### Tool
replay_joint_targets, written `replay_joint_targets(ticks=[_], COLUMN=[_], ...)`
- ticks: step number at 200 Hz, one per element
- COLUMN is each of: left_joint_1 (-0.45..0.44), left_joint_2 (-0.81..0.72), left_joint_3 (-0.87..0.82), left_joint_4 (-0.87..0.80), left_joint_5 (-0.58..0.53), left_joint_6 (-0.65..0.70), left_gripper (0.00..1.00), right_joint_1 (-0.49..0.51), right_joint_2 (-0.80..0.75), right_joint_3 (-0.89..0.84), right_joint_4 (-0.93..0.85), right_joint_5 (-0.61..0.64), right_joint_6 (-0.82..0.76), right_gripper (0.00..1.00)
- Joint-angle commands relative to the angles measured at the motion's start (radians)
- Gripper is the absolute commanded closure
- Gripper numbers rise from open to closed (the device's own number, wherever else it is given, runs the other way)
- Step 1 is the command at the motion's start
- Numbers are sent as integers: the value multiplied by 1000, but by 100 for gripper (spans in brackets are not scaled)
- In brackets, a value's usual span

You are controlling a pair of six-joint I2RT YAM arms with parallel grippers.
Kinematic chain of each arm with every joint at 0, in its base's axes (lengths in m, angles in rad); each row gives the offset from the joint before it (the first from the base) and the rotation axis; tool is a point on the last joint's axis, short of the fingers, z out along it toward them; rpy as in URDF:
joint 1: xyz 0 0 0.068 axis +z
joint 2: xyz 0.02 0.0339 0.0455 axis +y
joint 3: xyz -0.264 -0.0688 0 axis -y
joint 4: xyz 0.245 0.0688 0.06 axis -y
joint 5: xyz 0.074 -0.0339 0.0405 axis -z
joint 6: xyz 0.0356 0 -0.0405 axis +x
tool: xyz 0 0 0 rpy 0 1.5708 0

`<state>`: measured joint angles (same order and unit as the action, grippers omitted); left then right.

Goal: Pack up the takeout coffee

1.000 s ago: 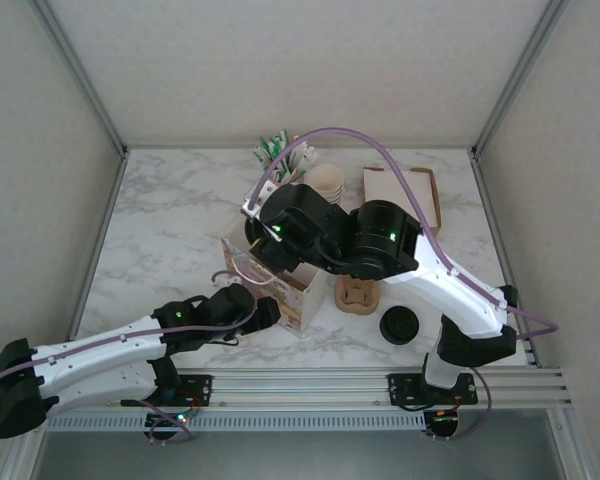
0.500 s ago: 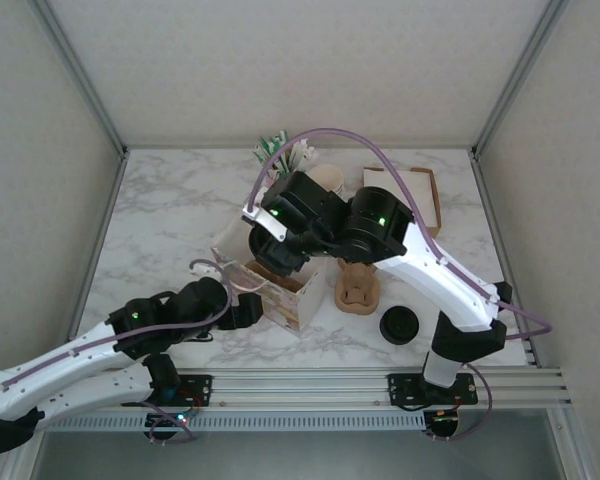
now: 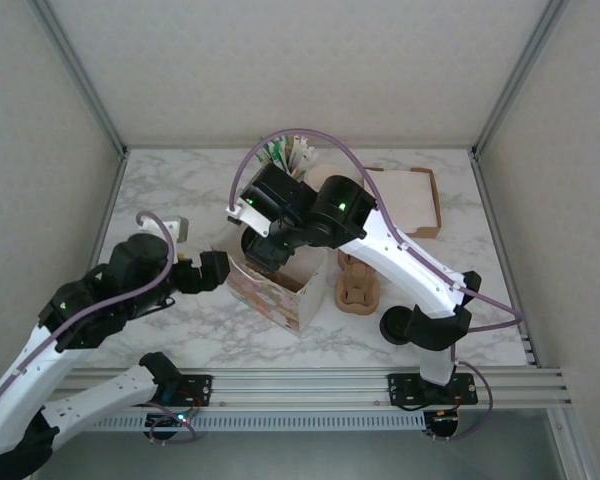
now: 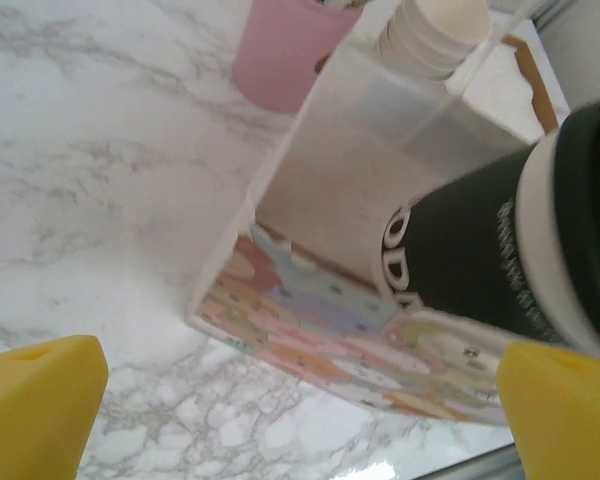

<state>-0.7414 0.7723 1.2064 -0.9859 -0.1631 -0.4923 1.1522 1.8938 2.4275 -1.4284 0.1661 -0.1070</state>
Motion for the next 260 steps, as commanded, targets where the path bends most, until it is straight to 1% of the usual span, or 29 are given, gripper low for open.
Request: replay_joint_targets(ticks=[1,35,53,75,108,117,128,155,188,215,233,260], left_joint_1=[76,229,326,421,608,649,678,685,684,685,680,673], left_joint_2=[46,104,135,161,266,287,308,335,325,318,308,304], left_joint_3=[72,122,136,126,110,97,82,31,-46,-71,-106,-115], left_joint_4=[-18,5,15,63,114,145,179,252,317,329,366,361], left_joint_5=[91,201,267,327,506,557,615,695,702,712,749,756], left_joint_6=[121,170,185,186,146,132,130,155,162,165,152,160], left_gripper=[2,6,9,8,11,11,12,11,10,9,9,9], right_joint_1=[-16,-41,-49,-50,-53,-54,-55,-59,-74,-77,-81,-89], right_joint_2=[20,41,52,72,100,107,118,138,152,160,163,163], right_joint_3=[32,32,30,33,37,38,41,45,39,27,21,-1], right_joint_4=[-21,-12,-3,9,24,28,29,32,42,56,62,75], right_joint_5=[-37,-73,-85,-103,-106,-110,-114,-112,-126,-134,-136,-143], right_joint_6=[-23,-23,-20,-19,-20,-20,-19,-19,-15,-20,-21,-19], right_gripper=[35,36,36,37,37,37,37,37,38,38,38,38])
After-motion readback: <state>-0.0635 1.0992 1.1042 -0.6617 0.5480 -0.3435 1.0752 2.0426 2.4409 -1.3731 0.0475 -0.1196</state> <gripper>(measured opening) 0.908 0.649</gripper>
